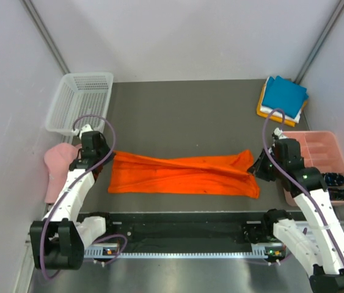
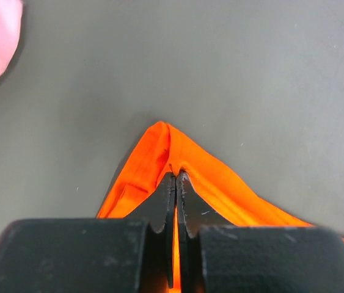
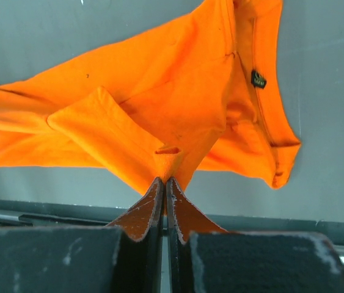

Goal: Fold and stack the t-shirts
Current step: Fold the other side of the tshirt into a rectangle

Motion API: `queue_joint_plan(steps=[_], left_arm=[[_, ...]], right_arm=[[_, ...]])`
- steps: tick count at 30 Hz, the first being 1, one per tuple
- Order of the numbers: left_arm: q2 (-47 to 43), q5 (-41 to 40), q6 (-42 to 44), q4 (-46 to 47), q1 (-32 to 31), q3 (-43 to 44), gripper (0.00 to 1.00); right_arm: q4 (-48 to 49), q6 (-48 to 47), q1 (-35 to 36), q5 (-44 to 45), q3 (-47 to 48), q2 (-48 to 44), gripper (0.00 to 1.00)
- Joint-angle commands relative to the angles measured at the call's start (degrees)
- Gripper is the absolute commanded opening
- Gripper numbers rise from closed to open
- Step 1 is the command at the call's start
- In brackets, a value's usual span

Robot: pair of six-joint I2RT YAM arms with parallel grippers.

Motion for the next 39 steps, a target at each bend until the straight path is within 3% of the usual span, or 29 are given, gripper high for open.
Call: queue_joint_plan(steps=[1, 13, 39], left_arm=[[-2.98, -1.50, -2.16, -1.56, -0.10, -1.56, 0.00], [-6.06, 3.61, -5.94, -3.13, -0.01, -6.22, 0.00], [-19.86, -2.37, -16.22, -15.71, -0.01, -8.51, 0.00]], right_arm=[[-2.88, 1.93, 0.34, -0.55, -1.14, -2.47, 0.00], [-3.32, 6.59, 0.34, -0.02, -5.28, -3.97, 0.00], [-3.85, 8.53, 0.34, 2.52, -6.33, -3.88, 0.00]])
